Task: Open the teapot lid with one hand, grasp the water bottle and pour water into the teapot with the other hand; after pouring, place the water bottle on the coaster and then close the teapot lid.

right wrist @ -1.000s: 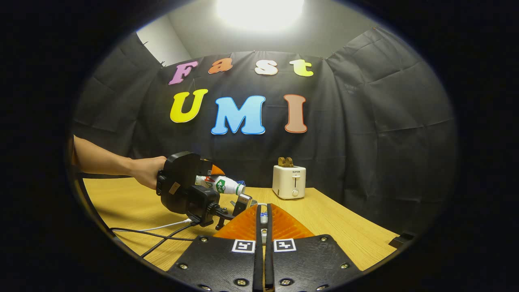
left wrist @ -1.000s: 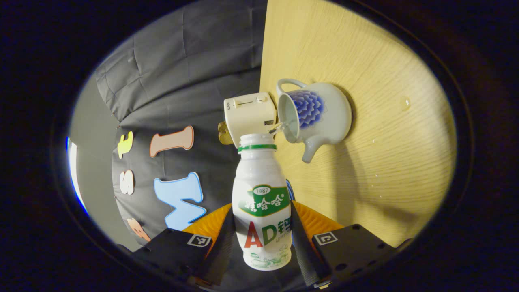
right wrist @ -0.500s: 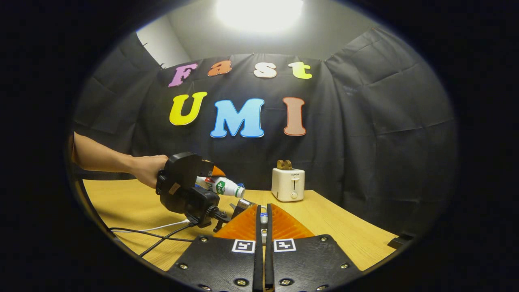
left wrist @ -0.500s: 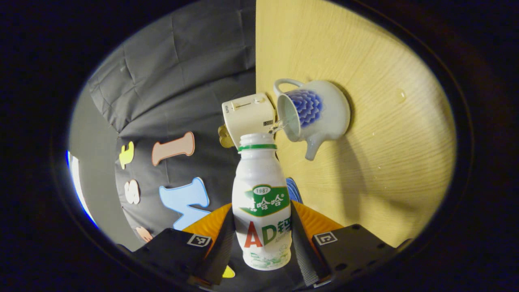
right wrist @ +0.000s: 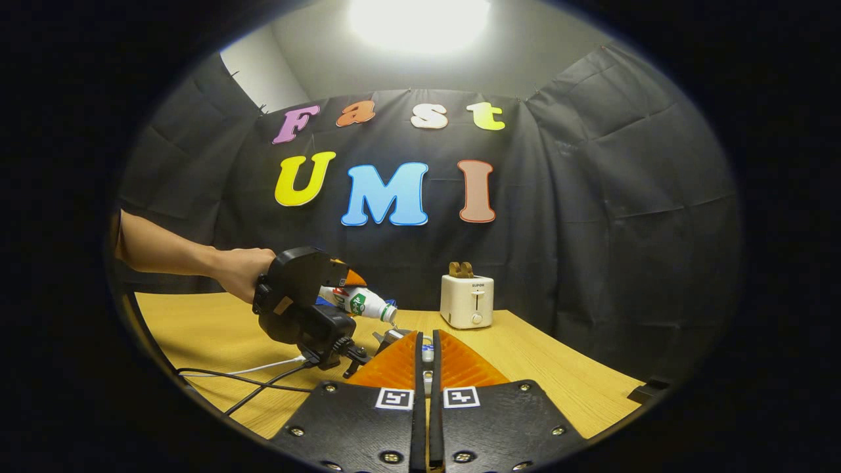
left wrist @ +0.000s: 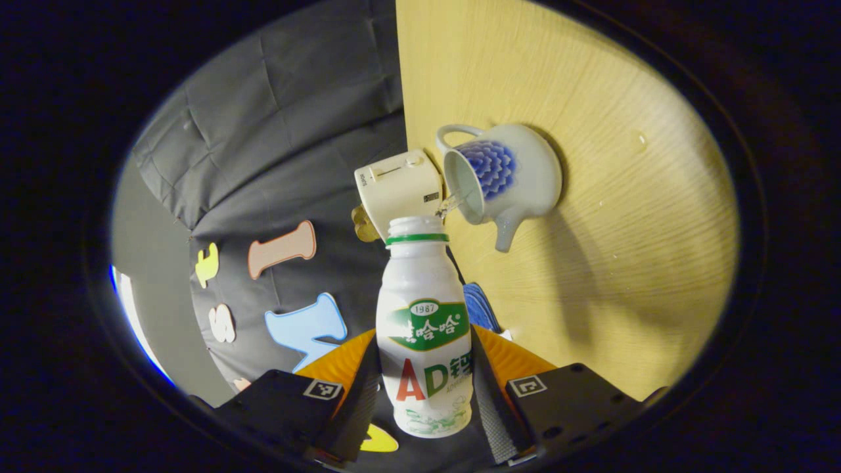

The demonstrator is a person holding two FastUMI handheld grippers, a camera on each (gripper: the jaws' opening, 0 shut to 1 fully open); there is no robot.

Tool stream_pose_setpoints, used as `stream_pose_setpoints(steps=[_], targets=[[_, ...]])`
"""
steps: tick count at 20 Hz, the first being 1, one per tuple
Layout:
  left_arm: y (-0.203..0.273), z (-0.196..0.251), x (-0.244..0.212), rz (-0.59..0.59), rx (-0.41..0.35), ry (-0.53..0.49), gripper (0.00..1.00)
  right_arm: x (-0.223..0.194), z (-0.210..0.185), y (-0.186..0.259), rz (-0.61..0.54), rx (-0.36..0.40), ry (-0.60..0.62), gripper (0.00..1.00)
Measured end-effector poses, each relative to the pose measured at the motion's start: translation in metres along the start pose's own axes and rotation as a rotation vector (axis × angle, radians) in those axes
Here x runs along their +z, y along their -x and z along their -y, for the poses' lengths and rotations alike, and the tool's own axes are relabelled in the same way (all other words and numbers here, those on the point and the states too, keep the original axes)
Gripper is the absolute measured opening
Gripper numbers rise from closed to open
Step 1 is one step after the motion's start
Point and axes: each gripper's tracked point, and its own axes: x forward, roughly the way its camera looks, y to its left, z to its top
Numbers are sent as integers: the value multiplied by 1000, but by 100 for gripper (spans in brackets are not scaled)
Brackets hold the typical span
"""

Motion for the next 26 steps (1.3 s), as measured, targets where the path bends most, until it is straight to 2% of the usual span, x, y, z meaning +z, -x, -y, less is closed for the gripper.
stream_pose_setpoints(steps=[3, 4, 5, 15, 16, 17, 18, 19, 26], targets=[[1, 1, 0, 4, -5, -23, 82, 1, -1, 1, 1, 5, -8, 2], [1, 0, 2, 5, 0, -30, 77, 3, -2, 2, 5, 9, -13, 2], [2, 1, 1, 4, 1, -42, 77, 4, -1, 2, 11, 8, -12, 2], [7, -3, 15, 21, 15, -115, 77, -1, -1, -1, -9, 15, -16, 2], [8, -1, 15, 20, 10, -115, 72, -2, -2, 0, -7, 15, -12, 2], [7, -1, 14, 17, 9, -120, 72, -1, -2, 0, -6, 16, -11, 2], [8, -1, 13, 18, 10, -127, 82, -1, -2, 0, -8, 16, -9, 2], [8, -1, 13, 17, 12, -131, 77, -3, -2, -1, -13, 18, -10, 2], [4, 1, 11, 18, -6, -100, 77, -10, -4, -3, -36, 28, -9, 2]])
